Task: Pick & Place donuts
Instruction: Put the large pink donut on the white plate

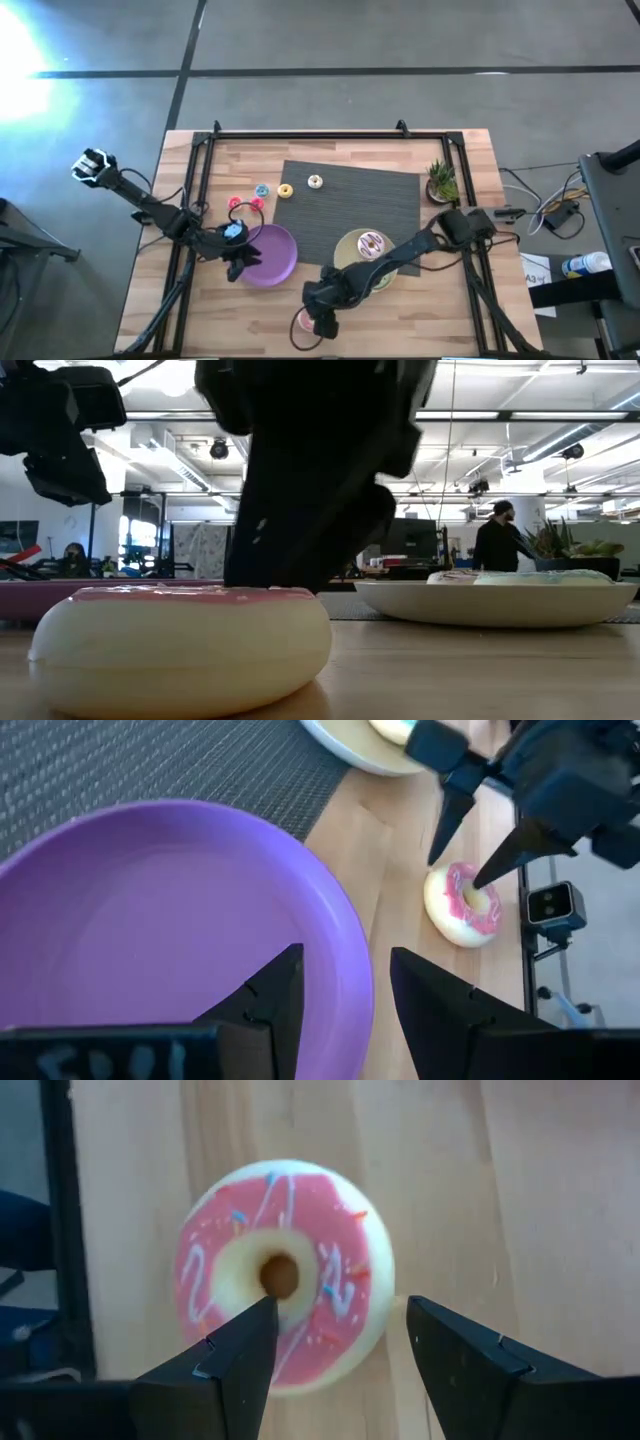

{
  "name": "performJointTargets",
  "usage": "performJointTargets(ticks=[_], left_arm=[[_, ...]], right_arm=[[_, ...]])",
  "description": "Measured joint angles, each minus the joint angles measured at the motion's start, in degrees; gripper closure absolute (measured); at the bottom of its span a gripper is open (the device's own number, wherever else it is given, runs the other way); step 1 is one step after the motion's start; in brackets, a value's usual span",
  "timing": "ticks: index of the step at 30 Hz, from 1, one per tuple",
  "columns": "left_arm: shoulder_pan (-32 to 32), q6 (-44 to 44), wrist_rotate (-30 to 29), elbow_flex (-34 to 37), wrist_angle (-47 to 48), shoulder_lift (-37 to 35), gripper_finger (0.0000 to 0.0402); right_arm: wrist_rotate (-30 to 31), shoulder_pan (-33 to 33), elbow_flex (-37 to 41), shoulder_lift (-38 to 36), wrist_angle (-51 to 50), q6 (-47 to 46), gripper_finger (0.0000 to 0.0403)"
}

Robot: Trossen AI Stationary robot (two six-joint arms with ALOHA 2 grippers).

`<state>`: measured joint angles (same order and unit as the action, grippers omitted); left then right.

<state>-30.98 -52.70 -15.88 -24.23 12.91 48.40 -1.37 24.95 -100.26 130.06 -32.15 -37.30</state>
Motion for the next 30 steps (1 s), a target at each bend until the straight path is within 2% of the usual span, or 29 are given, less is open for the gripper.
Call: performJointTargets(ticks=[7, 14, 17, 22, 24, 30], left_arm=[[0.0, 1.6, 0.3, -0.2, 0.0, -0.3, 0.0278], [0.0, 1.6, 0.9, -0.1, -0.4, -0.3, 0.0278], [0.0, 1.6, 1.0, -0.1, -0.4, -0.3, 0.0278], [0.0, 1.6, 1.0, -0.1, -0.5, -0.3, 0.0278], [0.0, 1.6, 1.0, -0.1, -0.5, -0.3, 0.0278], [0.0, 1.6, 0.6, -0.2, -0.5, -0.3, 0.0278]], right_arm=[[0.1, -0.1, -6.2, 4.4, -1.7, 0.0, 0.0189], [1.5, -0.2, -11.3, 7.9, -7.4, -0.1, 0.0196], [1.3, -0.3, -13.1, 8.6, -10.3, -2.6, 0.023], [1.8, -0.6, -14.6, 7.9, -13.5, -2.7, 0.0334], [4.8, -0.5, -15.5, 6.8, -17.8, -3.3, 0.0372], [17.7, -0.4, -16.2, -0.5, -34.9, -13.2, 0.0379]])
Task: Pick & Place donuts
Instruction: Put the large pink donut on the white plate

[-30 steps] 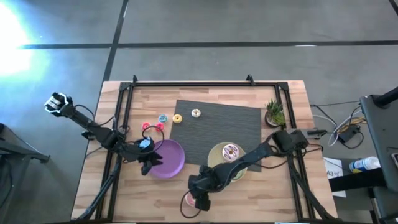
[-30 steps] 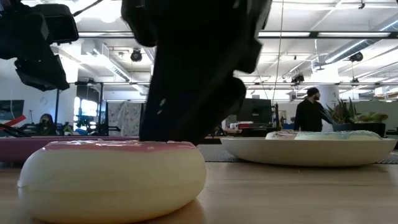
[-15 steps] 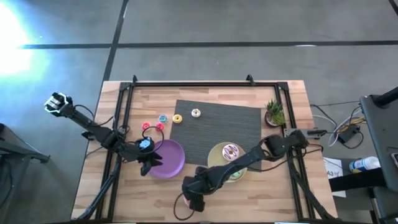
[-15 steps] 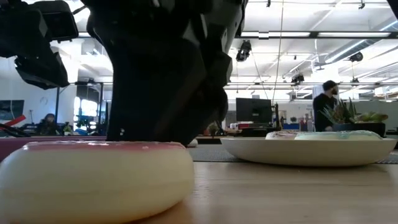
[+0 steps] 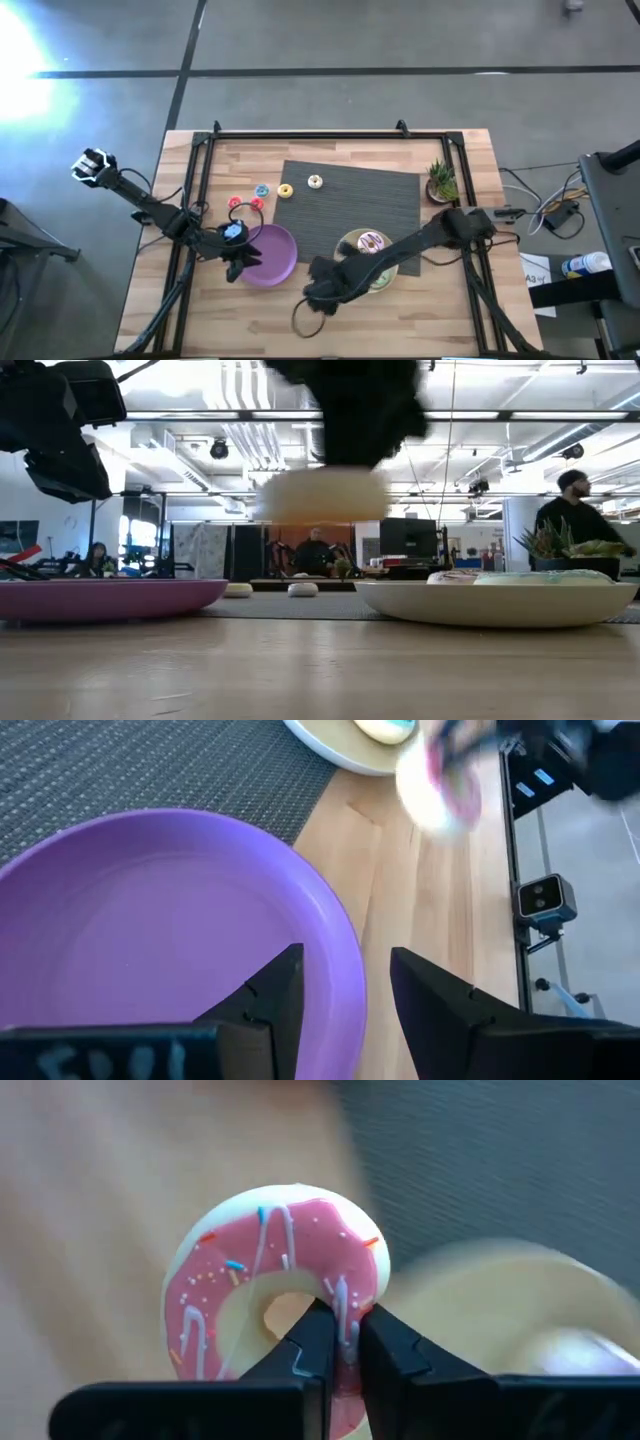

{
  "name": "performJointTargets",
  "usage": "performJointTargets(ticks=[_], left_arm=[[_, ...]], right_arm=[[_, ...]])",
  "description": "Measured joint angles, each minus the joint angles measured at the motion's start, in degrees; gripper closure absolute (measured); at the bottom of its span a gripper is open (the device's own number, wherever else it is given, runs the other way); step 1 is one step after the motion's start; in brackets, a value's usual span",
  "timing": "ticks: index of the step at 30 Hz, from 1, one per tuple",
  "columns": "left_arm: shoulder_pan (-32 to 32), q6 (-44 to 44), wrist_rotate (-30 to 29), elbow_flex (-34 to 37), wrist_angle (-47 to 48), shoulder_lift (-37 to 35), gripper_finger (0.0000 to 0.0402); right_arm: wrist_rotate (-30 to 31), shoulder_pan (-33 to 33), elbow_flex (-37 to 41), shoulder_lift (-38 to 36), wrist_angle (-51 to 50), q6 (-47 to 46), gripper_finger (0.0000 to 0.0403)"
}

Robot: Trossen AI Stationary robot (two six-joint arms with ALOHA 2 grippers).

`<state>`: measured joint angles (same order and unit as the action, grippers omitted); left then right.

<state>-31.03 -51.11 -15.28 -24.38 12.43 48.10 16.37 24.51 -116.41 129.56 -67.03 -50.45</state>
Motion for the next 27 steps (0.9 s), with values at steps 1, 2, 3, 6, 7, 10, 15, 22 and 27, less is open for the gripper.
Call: performJointTargets(ticks=[1, 2, 3, 6, 7, 10, 15, 22, 27], left_arm=[[0.0, 0.0, -0.4, 0.0, -0.1, 0.0, 0.0278], [0.0, 0.0, -0.8, 0.0, -0.1, 0.0, 0.0278], [0.0, 0.0, -1.4, 0.0, -0.1, 0.0, 0.0278], [0.0, 0.0, -2.4, 0.0, -0.1, 0.1, 0.0278], [0.0, 0.0, -2.7, 0.0, -0.1, 0.1, 0.0278], [0.0, 0.0, -2.9, 0.0, -0.3, 0.1, 0.0278], [0.0, -1.1, -4.1, -0.1, -0.6, 0.0, 0.0278], [0.1, -1.5, -4.2, -1.7, -0.9, 0.0, 0.0278], [0.2, -0.4, -5.3, -3.3, -0.9, 0.0, 0.0278]], right_arm=[[1.5, 0.0, 0.6, -1.4, -3.5, -2.8, 0.0379], [2.8, 0.0, 1.7, -2.7, -6.9, -5.9, 0.0379], [3.6, 0.0, 3.0, -3.9, -9.4, -9.0, 0.0379], [3.0, -0.6, 8.6, -7.2, -12.9, -15.0, 0.0378], [1.8, -0.9, 10.9, -8.2, -12.2, -15.4, 0.0378], [-2.3, -2.4, 17.7, -9.9, -7.8, -14.1, 0.0378], [-4.8, -4.6, 24.6, -10.5, -0.1, -13.9, 0.0368], [-2.2, -5.5, 24.9, -13.2, 1.9, -13.5, 0.0283], [-3.2, -5.5, 24.9, -14.1, 1.8, -11.0, 0.0214]])
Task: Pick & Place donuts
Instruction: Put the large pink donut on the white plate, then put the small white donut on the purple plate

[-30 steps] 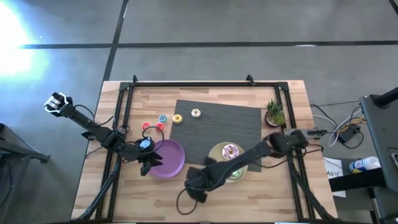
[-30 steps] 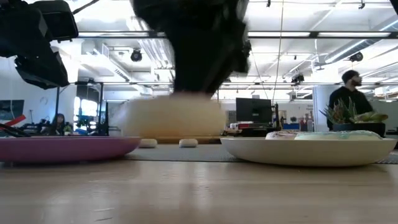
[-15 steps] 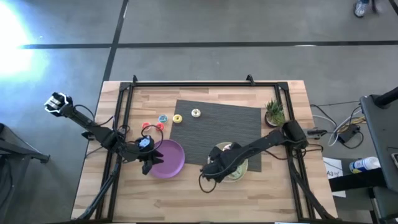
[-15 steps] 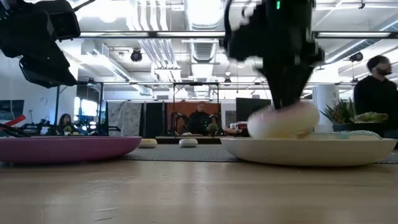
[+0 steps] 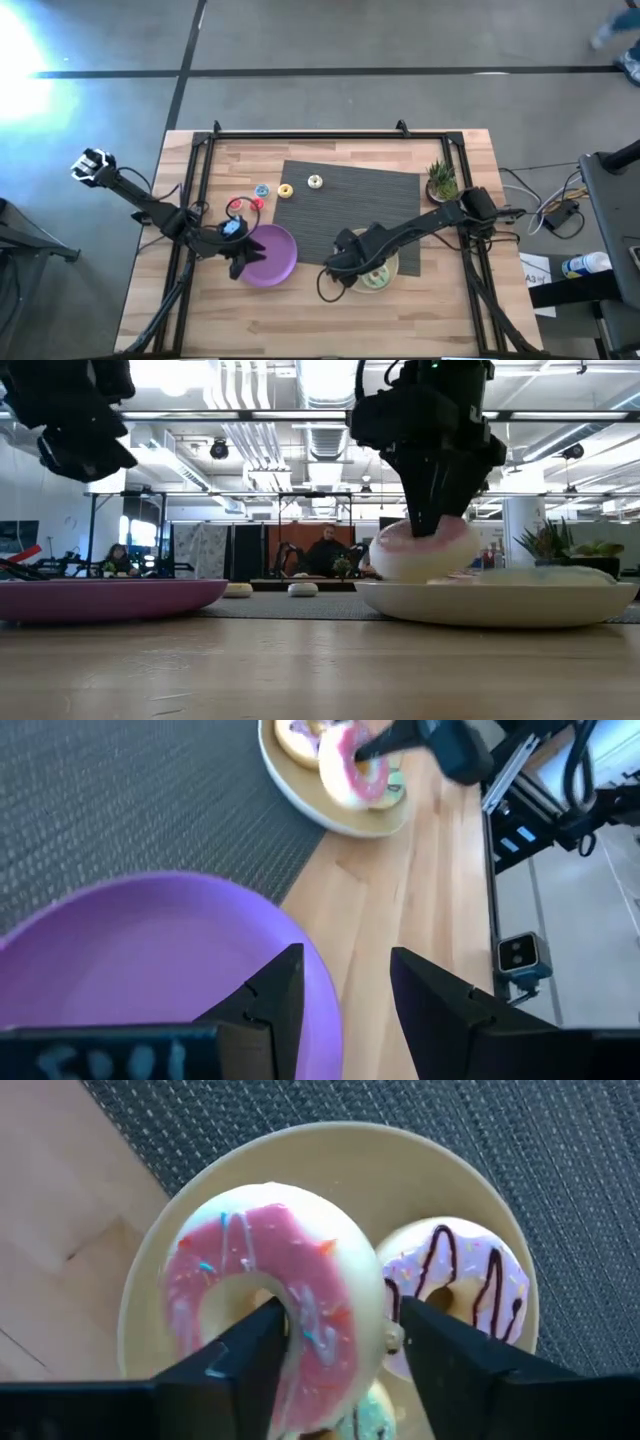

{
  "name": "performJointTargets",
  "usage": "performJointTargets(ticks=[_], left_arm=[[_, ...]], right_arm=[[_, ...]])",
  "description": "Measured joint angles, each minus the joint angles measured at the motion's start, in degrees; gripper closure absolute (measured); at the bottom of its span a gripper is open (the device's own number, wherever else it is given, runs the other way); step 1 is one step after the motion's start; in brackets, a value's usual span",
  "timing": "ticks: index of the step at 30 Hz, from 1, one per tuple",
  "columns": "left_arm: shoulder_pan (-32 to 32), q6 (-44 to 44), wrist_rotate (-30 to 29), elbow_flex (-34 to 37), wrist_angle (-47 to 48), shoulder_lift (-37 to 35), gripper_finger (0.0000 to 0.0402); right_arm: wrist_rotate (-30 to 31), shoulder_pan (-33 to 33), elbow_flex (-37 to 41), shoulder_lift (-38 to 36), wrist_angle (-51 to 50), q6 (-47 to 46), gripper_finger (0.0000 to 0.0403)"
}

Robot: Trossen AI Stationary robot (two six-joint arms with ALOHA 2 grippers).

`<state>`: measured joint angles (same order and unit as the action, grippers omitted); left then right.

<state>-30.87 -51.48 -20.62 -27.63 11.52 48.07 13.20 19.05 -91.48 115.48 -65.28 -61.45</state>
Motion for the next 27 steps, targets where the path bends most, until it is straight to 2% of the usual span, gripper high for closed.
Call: performJointTargets(ticks=[4, 10, 15, 17, 20, 27], left_arm=[[0.2, 2.6, -2.3, -0.7, 0.0, 0.0, 0.0278], [1.2, 3.1, -2.4, -0.8, 0.1, -0.1, 0.0278], [4.7, -0.2, -0.4, -0.9, 0.3, -1.6, 0.0278], [8.8, -0.9, 3.0, -1.2, 1.7, -1.7, 0.0278], [17.8, 2.8, 8.3, -1.8, 2.4, -1.1, 0.0278], [46.9, 15.5, 26.8, -6.6, 0.7, 6.7, 0.0278]], right_arm=[[-0.2, 0.5, 0.0, -0.3, -0.1, -0.1, 0.018], [-0.2, 0.7, -0.1, -0.9, -0.6, -1.2, 0.0152], [6.4, 2.3, -0.3, -6.2, -2.1, -5.3, 0.0142], [7.6, 2.5, -0.3, -8.2, -3.3, -6.9, 0.014], [7.8, 2.2, -0.3, -10.8, -4.0, -7.2, 0.014], [7.8, 0.6, -0.3, -13.2, -3.9, -8.9, 0.014]])
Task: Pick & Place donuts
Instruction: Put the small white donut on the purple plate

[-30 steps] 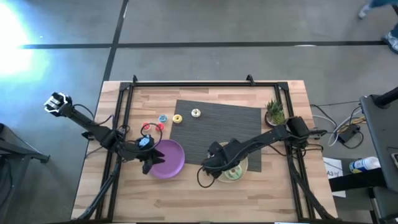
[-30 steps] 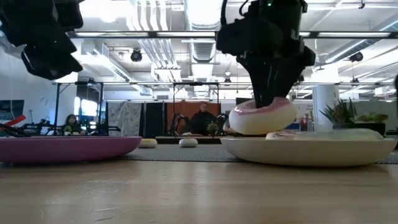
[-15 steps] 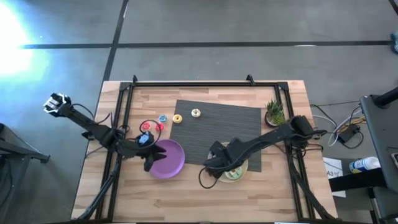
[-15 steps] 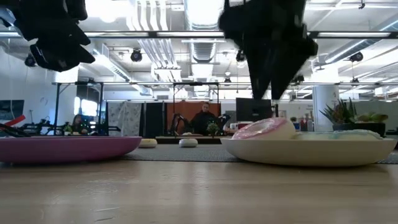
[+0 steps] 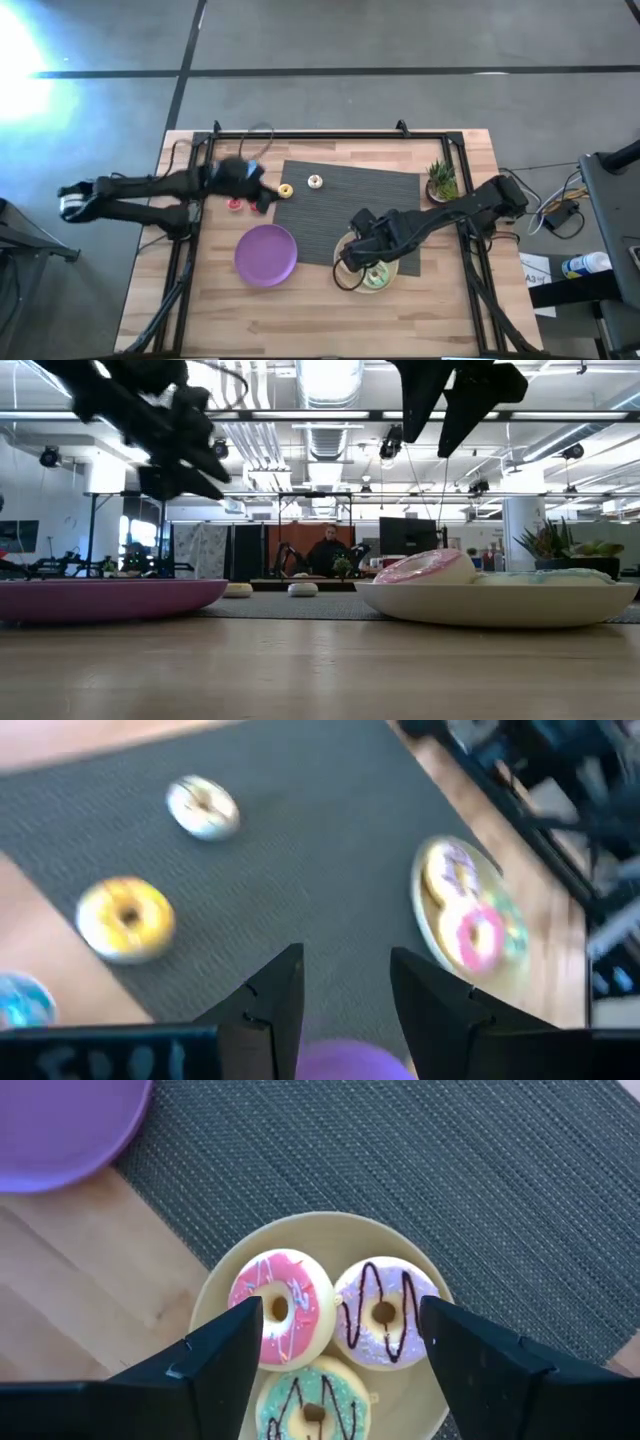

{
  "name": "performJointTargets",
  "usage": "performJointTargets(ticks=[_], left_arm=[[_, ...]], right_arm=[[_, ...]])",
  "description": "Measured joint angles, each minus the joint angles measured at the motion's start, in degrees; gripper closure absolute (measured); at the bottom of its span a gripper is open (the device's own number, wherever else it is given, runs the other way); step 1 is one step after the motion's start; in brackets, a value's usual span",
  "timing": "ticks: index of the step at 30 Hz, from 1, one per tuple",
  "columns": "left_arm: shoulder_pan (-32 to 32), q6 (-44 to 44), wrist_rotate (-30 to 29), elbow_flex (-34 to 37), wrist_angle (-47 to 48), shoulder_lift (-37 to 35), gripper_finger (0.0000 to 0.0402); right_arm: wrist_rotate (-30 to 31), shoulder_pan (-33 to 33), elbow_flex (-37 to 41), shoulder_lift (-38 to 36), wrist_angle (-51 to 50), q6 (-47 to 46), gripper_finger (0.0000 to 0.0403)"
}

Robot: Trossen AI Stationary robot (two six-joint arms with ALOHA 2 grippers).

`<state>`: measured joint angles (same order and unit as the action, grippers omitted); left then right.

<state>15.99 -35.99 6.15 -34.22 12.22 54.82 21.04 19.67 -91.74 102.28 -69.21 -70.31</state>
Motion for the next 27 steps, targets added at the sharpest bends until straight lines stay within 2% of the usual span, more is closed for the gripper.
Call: performJointTargets(ticks=[4, 6, 9, 14, 16, 21, 27], left_arm=[[11.7, 1.6, 16.0, -2.3, -12.1, 9.5, 0.0278], [13.8, 0.7, 18.2, -5.3, -13.6, 15.3, 0.0278], [14.1, 4.8, 14.7, -12.2, -7.7, 24.5, 0.0278], [13.9, 16.1, 6.6, -27.0, 10.8, 38.3, 0.0278], [14.0, 19.5, 5.5, -31.7, 15.2, 42.6, 0.0278], [13.9, 22.5, 5.8, -39.3, 17.8, 49.6, 0.0278], [14.3, 23.6, 6.0, -43.0, 19.6, 54.8, 0.0278]], right_arm=[[0.0, -0.4, 0.0, 0.0, 0.0, 1.3, 0.014], [0.0, -0.6, 0.0, 0.0, 0.0, 1.7, 0.0141], [0.4, -0.8, 0.0, 0.1, -0.6, 2.4, 0.0144], [0.6, -1.0, 0.0, 0.1, -1.1, 2.8, 0.0149], [1.3, -1.0, 0.0, 0.1, -1.1, 2.8, 0.0151], [1.8, -1.0, 0.1, 0.2, -1.2, 1.8, 0.0152], [2.1, -0.7, 0.1, 0.2, -1.3, 1.3, 0.0152]])
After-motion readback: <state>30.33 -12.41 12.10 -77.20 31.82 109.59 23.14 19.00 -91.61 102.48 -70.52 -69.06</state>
